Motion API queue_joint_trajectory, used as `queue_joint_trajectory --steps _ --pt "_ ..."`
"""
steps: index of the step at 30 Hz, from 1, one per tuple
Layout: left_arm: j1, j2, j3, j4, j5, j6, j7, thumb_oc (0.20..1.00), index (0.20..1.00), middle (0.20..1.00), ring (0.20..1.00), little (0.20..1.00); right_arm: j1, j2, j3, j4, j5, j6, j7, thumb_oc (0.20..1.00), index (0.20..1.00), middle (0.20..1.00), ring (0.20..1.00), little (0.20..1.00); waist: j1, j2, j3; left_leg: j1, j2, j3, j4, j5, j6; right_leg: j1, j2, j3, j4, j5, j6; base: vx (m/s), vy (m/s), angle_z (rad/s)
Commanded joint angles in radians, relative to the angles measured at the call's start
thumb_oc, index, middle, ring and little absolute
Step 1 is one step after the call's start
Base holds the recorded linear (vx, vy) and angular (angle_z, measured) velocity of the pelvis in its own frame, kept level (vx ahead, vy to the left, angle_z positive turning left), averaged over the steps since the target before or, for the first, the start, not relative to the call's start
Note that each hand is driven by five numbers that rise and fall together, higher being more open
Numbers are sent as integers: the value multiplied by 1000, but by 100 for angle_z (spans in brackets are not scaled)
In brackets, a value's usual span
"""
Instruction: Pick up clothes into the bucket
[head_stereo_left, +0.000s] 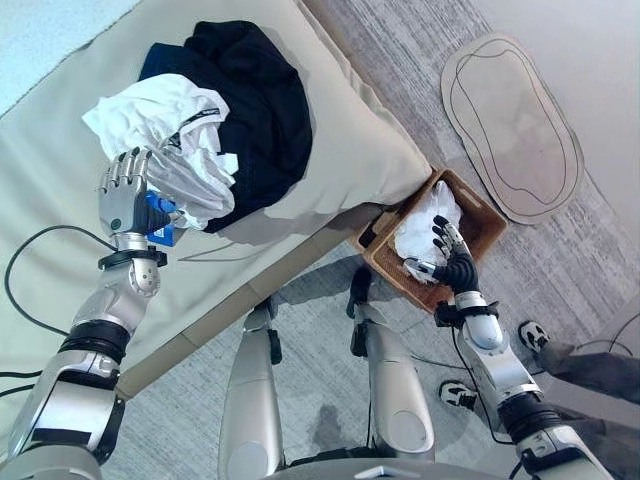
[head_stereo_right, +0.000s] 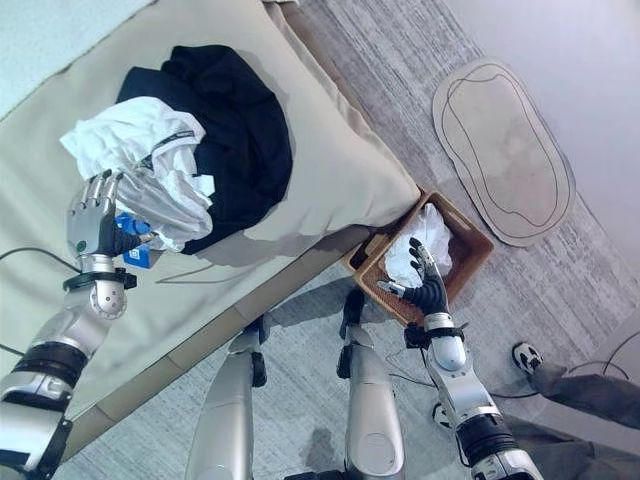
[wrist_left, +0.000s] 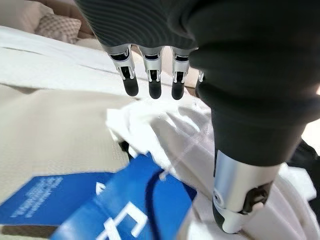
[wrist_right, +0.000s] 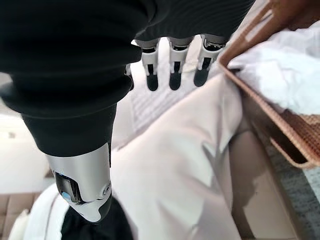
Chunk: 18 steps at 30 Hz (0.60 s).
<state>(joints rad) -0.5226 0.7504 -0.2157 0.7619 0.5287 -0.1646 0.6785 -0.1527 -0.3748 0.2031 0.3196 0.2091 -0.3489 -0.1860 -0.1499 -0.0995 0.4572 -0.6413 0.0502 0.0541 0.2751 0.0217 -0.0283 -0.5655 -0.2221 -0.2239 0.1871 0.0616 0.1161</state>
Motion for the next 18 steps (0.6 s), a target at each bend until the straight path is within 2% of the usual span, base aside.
queue_joint_trajectory --steps 1,7,10,11,12,13,18 --pt "1 32 18 -6 15 -46 33 1000 1000 1000 1000 1000 59 -58 -31 -85 -2 -58 1 1000 1000 1000 1000 1000 -1 0 -45 -41 7 -6 85 -56 6 9 -47 37 5 35 65 -4 27 -6" --pt "-24 28 -41 38 37 -54 27 1000 1000 1000 1000 1000 78 -66 -36 -87 5 -67 12 1000 1000 1000 1000 1000 -18 11 -60 -52 4 3 86 -60 7 -16 -47 53 4 39 68 -2 20 -13" --pt "-34 21 -67 84 51 -34 -5 1000 1000 1000 1000 1000 83 -68 -44 -80 -4 -64 14 1000 1000 1000 1000 1000 -26 18 -64 -51 5 6 90 -65 10 -19 -48 57 10 36 70 2 5 -2" --pt "-37 14 -69 101 48 -17 -25 667 667 667 667 667 83 -69 -47 -79 -7 -61 14 1000 1000 1000 1000 1000 -27 19 -65 -52 5 7 93 -67 10 -19 -48 59 11 37 70 -1 5 -3" --pt "-39 9 -68 109 50 -10 -40 576 576 576 576 576 86 -68 -51 -80 -9 -57 15 1000 1000 1000 1000 1000 -29 20 -66 -51 5 8 94 -67 10 -21 -47 61 13 36 70 -4 11 -4" --pt "-52 4 -67 137 50 1 -56 200 200 200 200 200 86 -69 -56 -76 -13 -50 17 1000 1000 1000 1000 1000 -33 21 -69 -52 7 9 96 -69 11 -26 -47 64 16 36 70 0 0 0" --pt "-49 -2 -54 146 32 -8 -69 200 200 200 200 200 86 -65 -61 -69 -5 -47 23 1000 1000 1000 1000 1000 -36 23 -75 -52 8 10 94 -69 11 -27 -47 65 15 37 69 0 0 0"
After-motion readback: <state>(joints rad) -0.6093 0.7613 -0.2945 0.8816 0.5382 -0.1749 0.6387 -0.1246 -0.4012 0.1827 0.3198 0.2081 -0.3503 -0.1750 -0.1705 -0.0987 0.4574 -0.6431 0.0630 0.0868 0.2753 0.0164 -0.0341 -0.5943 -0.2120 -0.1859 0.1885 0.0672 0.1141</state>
